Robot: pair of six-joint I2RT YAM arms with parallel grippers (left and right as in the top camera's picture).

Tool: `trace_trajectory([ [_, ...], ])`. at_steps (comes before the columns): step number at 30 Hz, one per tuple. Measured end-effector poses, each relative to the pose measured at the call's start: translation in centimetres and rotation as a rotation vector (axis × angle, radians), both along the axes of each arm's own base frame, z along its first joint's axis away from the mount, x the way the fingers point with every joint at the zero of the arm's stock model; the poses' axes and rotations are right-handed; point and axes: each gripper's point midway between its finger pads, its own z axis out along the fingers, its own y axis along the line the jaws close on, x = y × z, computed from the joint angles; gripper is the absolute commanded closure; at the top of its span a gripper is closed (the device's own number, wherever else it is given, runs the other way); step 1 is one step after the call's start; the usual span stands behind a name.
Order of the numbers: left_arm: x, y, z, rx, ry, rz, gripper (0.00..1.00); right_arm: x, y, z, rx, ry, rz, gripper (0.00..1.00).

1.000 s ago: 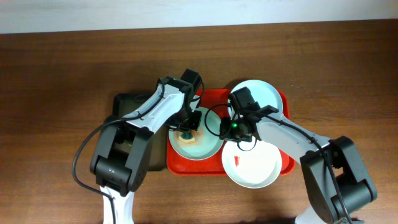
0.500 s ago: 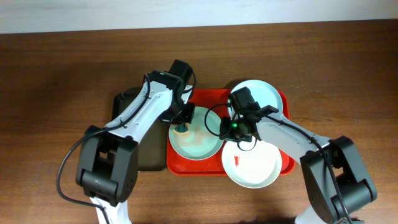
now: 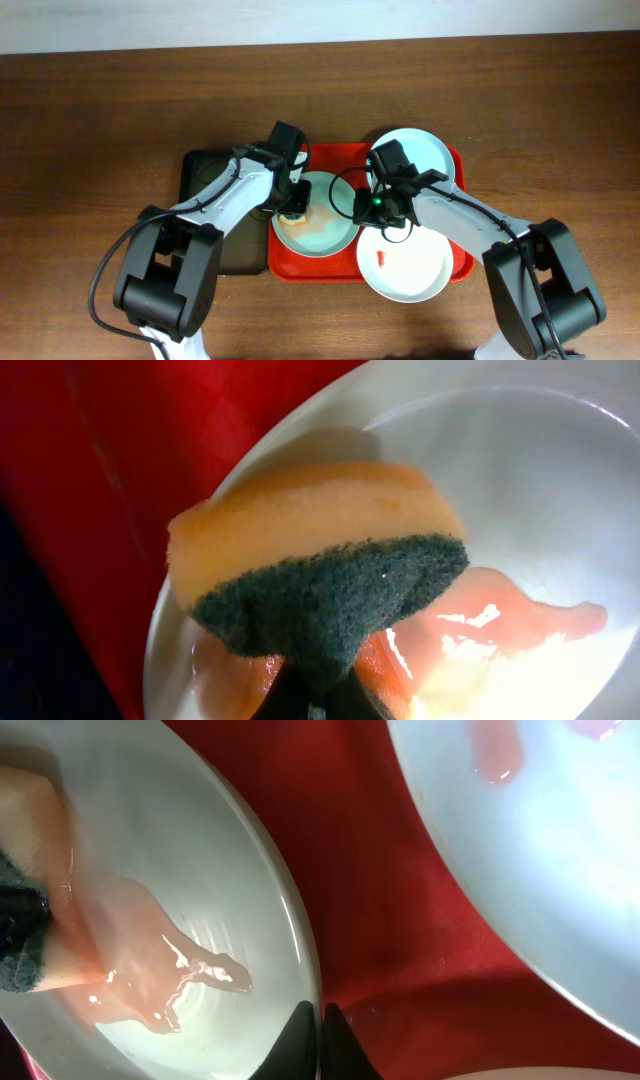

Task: Clean dirty plates on tray and stack at the side
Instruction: 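Scrub the plate again with the sponge in left gripper, then place the sponge back in the black tray and retract left arm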

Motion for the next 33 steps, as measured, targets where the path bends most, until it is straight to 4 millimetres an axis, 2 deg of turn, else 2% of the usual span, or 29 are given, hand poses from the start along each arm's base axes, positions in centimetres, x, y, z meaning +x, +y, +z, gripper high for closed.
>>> trace_trajectory([
  [4, -0.2, -0.3, 0.1, -0.038, 0.017, 0.005, 1.0, 0.0, -0.1, 0.0, -0.003, 0.001, -0.002, 0.96],
  [8, -1.5, -2.6, 0.5, -0.18, 0.098, -0.021, 1.0, 0.0, -0.1, 0.0, -0.004, 0.001, -0.003, 0.96],
  [12, -2.9, -3.6, 2.1, -0.216, 0.203, -0.051, 1.0, 0.0, -0.1, 0.0, -0.004, 0.001, -0.002, 0.96],
  [15, -0.7, -3.9, 5.2, -0.181, 0.143, -0.065, 1.0, 0.0, -0.1, 0.0, -0.004, 0.001, -0.002, 0.96],
  [17, 0.8, -3.4, 6.1, -0.135, 0.083, -0.063, 1.0, 0.0, -0.1, 0.0, -0.004, 0.001, -0.002, 0.96],
  [20, 1.0, -1.4, 5.1, -0.022, 0.062, -0.039, 1.0, 0.0, -0.1, 0.0, -0.004, 0.001, -0.003, 0.96],
  [26, -0.1, 0.8, 0.7, 0.071, 0.054, 0.002, 1.0, 0.0, -0.1, 0.0, -0.004, 0.001, -0.003, 0.96],
  [30, -0.3, 0.5, 0.2, 0.031, 0.05, 0.013, 1.0, 0.0, -0.1, 0.0, -0.004, 0.001, -0.002, 0.96],
  [33, -1.0, -1.5, 0.6, -0.1, 0.095, -0.011, 1.0, 0.0, -0.1, 0.0, -0.004, 0.0, -0.003, 0.96],
])
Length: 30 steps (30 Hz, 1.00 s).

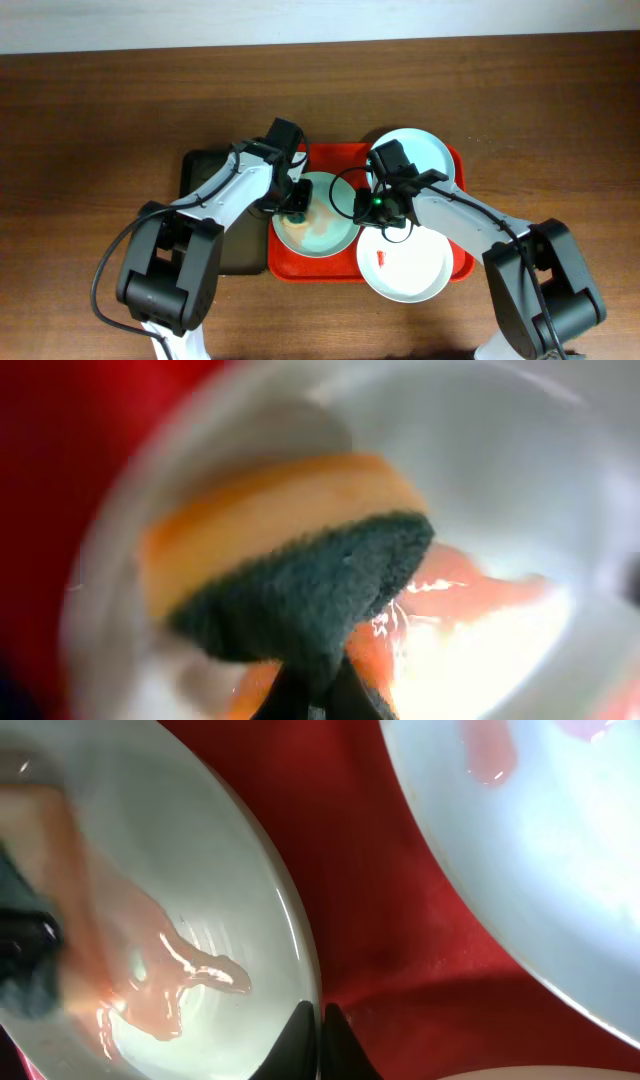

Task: Clean dirty plates on tray and stack at the side
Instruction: 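Place the sponge back in the black tray and retract left arm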

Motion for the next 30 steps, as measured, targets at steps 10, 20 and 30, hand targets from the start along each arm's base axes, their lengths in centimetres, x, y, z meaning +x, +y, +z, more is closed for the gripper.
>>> trace_trajectory([
  [10, 0.8, -0.3, 9.1, -0.122, -0.027, 0.004, 1.0, 0.0, 0.0, 0.0, 0.0, 0.0, 0.0, 0.96],
  [20, -1.3, 11.9, 13.1, 0.252, -0.107, 0.186, 1.0, 0.0, 0.0, 0.0, 0.0, 0.0, 0.0, 0.96],
  [30, -5.0, 13.6, 2.4, 0.308, -0.021, 0.19, 1.0, 0.1, 0.0, 0.0, 0.001, -0.003, 0.0, 0.96],
])
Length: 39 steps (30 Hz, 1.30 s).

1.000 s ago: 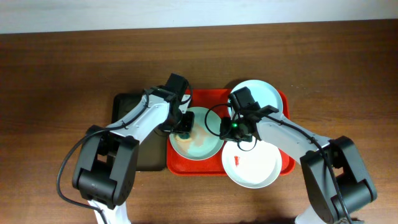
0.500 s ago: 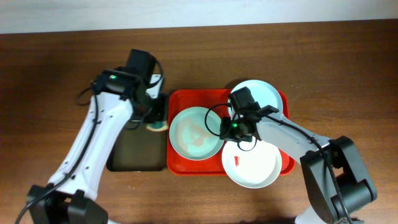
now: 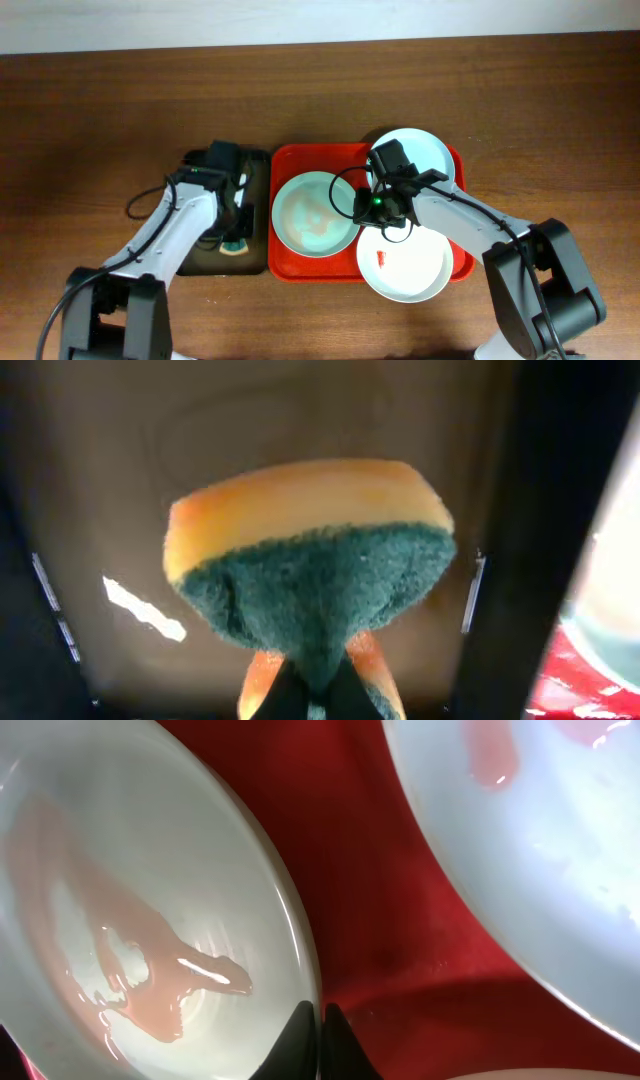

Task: Clean dirty plates on tray and stack at the side
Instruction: 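Place the sponge back in the black tray and retract left arm, then lift the cleaned plate with right gripper and carry it right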

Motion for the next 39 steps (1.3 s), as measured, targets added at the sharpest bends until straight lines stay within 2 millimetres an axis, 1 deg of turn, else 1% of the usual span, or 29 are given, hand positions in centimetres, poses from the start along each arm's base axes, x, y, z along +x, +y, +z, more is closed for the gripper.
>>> trace_trajectory([
  [2, -0.4, 0.1, -0.6, 0.001, 0.007, 0.0, 1.0, 0.0, 0.0, 0.0, 0.0, 0.0, 0.001, 0.96],
  [3, -0.4, 0.1, -0.6, 0.002, 0.007, 0.0, 0.92, 0.0, 0.0, 0.0, 0.0, 0.0, 0.0, 0.96],
  [4, -0.4, 0.1, -0.6, 0.001, 0.005, 0.0, 0.75, 0.0, 0.0, 0.0, 0.0, 0.0, 0.0, 0.96],
  [6, -0.2, 0.1, -0.6, 0.001, -0.001, 0.003, 0.5, 0.0, 0.0, 0.0, 0.0, 0.0, 0.001, 0.96],
  [7, -0.2, 0.2, -0.6, 0.002, 0.0, 0.003, 0.41, 0.0, 0.0, 0.0, 0.0, 0.0, 0.001, 0.95],
  [8, -0.2, 0.3, -0.6, 0.002, -0.001, 0.013, 0.37, 0.0, 0.0, 0.0, 0.0, 0.0, 0.001, 0.92],
  [9, -0.2, 0.3, -0.6, 0.002, 0.0, 0.015, 0.37, 0.0, 0.0, 0.0, 0.0, 0.0, 0.001, 0.89],
  [11, -0.5, 0.5, -0.6, 0.001, 0.014, 0.02, 0.36, 0.0, 0.0, 0.0, 0.0, -0.001, 0.003, 0.79],
  [13, -0.6, 0.4, 0.1, -0.02, 0.029, 0.032, 0.34, 0.0, 0.0, 0.0, 0.0, -0.002, 0.005, 0.76],
  [14, -0.3, 0.4, 0.8, -0.035, 0.018, 0.04, 0.33, 0.0, 0.0, 0.0, 0.0, -0.002, 0.005, 0.76],
  [15, 0.3, 0.4, 1.9, -0.055, -0.008, 0.051, 0.32, 0.0, 0.0, 0.0, 0.0, -0.003, 0.008, 0.76],
  [16, 1.1, 0.4, 3.3, -0.077, -0.05, 0.062, 0.24, 0.0, 0.0, 0.0, 0.0, -0.002, 0.007, 0.75],
  [17, 1.7, 0.4, 4.7, -0.095, -0.089, 0.07, 0.0, 0.0, 0.0, 0.0, 0.0, -0.003, 0.008, 0.75],
  [19, 2.5, 0.9, 8.6, -0.133, -0.198, 0.095, 0.01, 0.0, 0.0, 0.0, 0.0, -0.003, 0.007, 0.75],
  [20, 2.7, 1.3, 10.2, -0.147, -0.249, 0.115, 0.01, 0.0, 0.0, 0.0, 0.0, -0.003, 0.007, 0.75],
  [22, 2.7, 2.2, 12.3, -0.162, -0.321, 0.144, 0.01, 0.1, 0.0, 0.0, 0.001, -0.005, 0.007, 0.75],
  [23, 2.6, 3.1, 13.4, -0.166, -0.359, 0.172, 0.01, 0.1, 0.1, 0.0, 0.001, -0.005, 0.007, 0.75],
  [25, 2.3, 4.7, 14.6, -0.161, -0.401, 0.223, 0.01, 0.0, 0.0, -0.4, -0.002, 0.003, 0.007, 0.76],
  [27, 2.0, 5.9, 14.9, -0.154, -0.408, 0.263, 0.01, 0.0, 0.1, -0.8, -0.003, 0.012, 0.008, 0.76],
  [28, 1.9, 6.1, 14.9, -0.153, -0.407, 0.272, 0.01, 0.1, 0.1, -0.7, -0.001, 0.008, 0.009, 0.78],
  [30, 1.8, 6.1, 14.9, -0.153, -0.406, 0.273, 0.01, 0.1, 0.1, -0.7, -0.001, 0.007, 0.008, 0.89],
  [32, 1.9, 6.1, 14.9, -0.155, -0.406, 0.273, 0.01, 0.2, 0.2, -0.9, -0.002, 0.008, 0.011, 0.96],
  [39, 1.9, 6.1, 14.9, -0.156, -0.406, 0.273, 0.01, 0.3, 0.3, -0.8, 0.006, 0.006, 0.013, 0.96],
])
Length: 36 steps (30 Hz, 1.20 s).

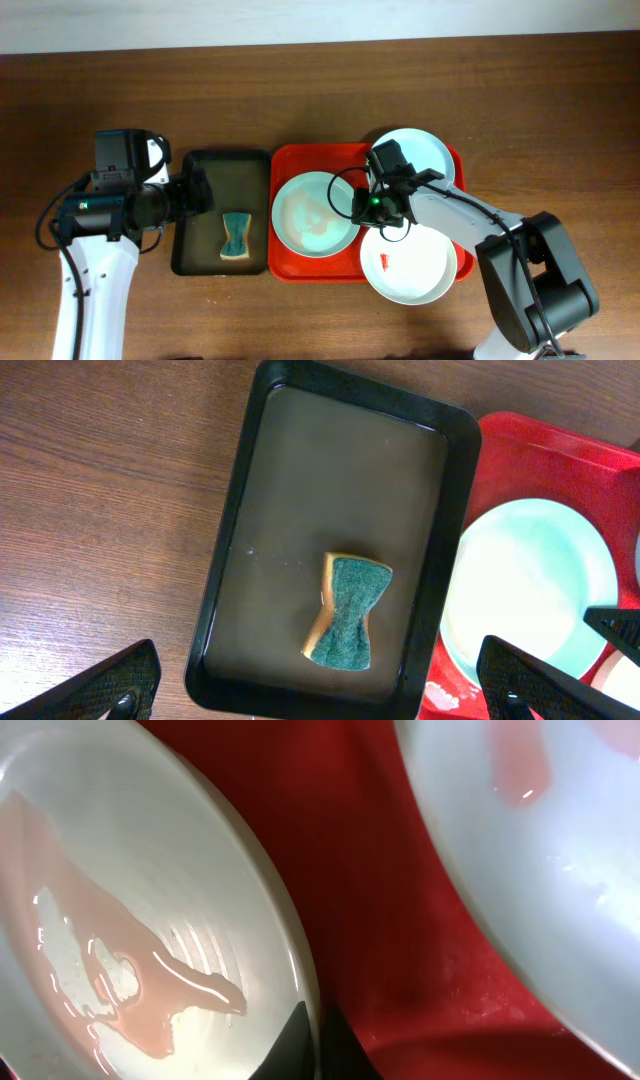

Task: Clean dirty plates on tray and stack at the side
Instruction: 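Lift the cleaned plate with right gripper and carry it right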

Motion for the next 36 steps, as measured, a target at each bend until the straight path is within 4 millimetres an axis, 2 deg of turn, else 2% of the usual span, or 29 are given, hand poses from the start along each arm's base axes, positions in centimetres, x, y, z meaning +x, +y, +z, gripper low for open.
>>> trace_trajectory([
  [3, 0.0, 0.0, 0.0, 0.0, 0.001, 0.0, 0.01, 0.2, 0.3, 1.0, 0.001, 0.021, 0.004, 0.96],
  [8, 0.0, 0.0, 0.0, 0.0, 0.001, 0.0, 0.01, 1.0, 0.8, 5.7, -0.011, 0.07, 0.006, 0.96],
  [13, 0.0, 0.0, 0.0, 0.0, 0.0, 0.0, 0.01, 3.1, 1.8, 8.7, 0.022, 0.004, 0.008, 0.96],
  [17, 0.0, 0.0, 0.0, 0.0, 0.0, 0.0, 0.01, 4.8, 2.8, 9.3, 0.017, -0.082, -0.02, 0.96],
  [20, 0.0, 0.0, 0.0, 0.0, 0.001, 0.0, 0.01, 5.8, 4.5, 9.9, 0.007, -0.166, -0.029, 0.96],
  [26, 0.0, 0.0, 0.0, 0.0, 0.0, 0.0, 0.01, 6.0, 8.1, 10.9, -0.032, -0.302, -0.025, 0.96],
  [31, 0.0, 0.0, 0.0, 0.0, 0.0, 0.0, 0.01, 7.5, 10.0, 10.6, -0.096, -0.446, -0.042, 0.96],
  [36, 0.0, 0.0, 0.0, 0.0, 0.0, 0.0, 0.01, 8.0, 12.9, 12.7, -0.15, -0.65, 0.105, 0.96],
])
